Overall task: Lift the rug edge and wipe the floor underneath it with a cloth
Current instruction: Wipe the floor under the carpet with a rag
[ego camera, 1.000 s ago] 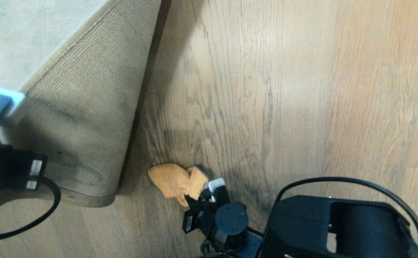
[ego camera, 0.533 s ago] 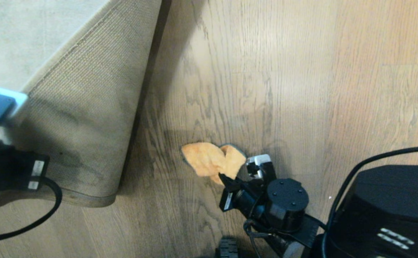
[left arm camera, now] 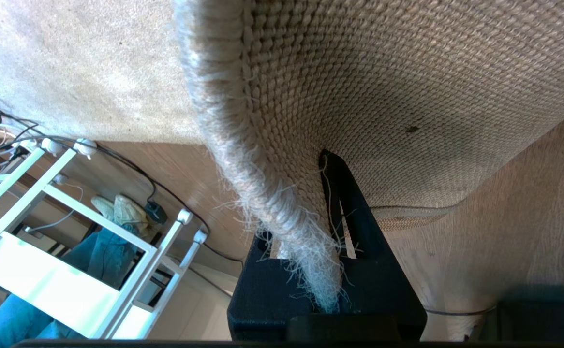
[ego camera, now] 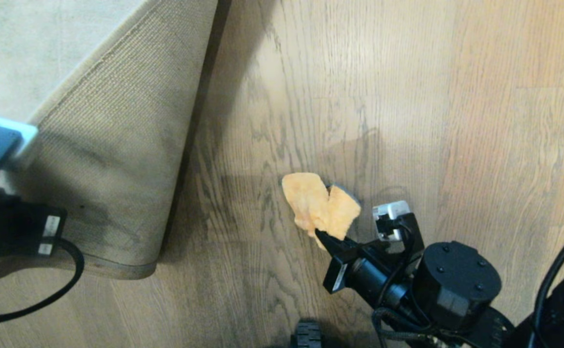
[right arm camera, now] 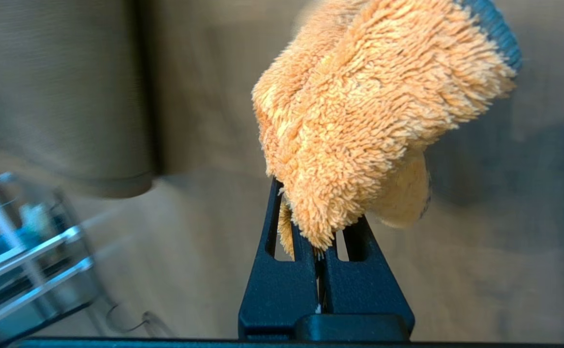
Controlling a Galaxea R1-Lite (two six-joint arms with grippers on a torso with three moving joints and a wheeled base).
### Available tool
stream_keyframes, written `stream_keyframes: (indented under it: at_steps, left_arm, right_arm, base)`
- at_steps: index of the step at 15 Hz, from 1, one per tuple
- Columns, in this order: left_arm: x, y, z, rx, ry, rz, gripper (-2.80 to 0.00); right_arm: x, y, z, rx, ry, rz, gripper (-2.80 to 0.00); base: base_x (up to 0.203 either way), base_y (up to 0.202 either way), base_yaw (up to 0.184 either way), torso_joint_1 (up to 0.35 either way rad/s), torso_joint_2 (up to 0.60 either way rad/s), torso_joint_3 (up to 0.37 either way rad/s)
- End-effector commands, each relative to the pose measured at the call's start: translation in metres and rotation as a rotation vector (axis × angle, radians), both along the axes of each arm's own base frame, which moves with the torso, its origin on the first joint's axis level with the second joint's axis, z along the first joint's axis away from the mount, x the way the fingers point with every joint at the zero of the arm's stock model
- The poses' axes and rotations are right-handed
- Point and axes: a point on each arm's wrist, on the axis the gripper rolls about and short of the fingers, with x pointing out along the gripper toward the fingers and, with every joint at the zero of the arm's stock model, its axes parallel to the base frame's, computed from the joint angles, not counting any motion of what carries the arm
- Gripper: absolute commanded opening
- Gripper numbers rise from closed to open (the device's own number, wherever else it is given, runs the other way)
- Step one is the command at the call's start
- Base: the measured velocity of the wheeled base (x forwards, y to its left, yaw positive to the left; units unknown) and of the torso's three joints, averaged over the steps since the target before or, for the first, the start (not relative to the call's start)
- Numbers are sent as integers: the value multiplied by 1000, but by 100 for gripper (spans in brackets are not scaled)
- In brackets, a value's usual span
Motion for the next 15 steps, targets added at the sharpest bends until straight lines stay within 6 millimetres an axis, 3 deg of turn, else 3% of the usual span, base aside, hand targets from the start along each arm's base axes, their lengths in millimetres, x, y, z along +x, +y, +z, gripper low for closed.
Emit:
stream_keyframes:
  at_steps: [1, 7, 12, 15]
  left_arm:
    - [0, 0, 0, 3, 1, 2, -280]
    - [-1, -3, 0, 4, 2, -15, -280]
    - [-1, -4, -1, 7, 4, -23, -280]
    - [-1, -4, -1, 6, 2, -20, -280]
  right_arm:
    - [-15, 8, 9, 50, -34, 54, -280]
    - [-36, 69, -6, 69, -34, 207, -280]
    - [-18, 141, -52, 95, -47, 241, -280]
    - [-10, 166, -81, 96, -47, 246, -280]
  base:
    - [0, 0, 0, 0, 0, 0]
    - [0, 0, 0, 0, 0, 0]
    - [0, 0, 0, 0, 0, 0]
    - [0, 0, 0, 0, 0, 0]
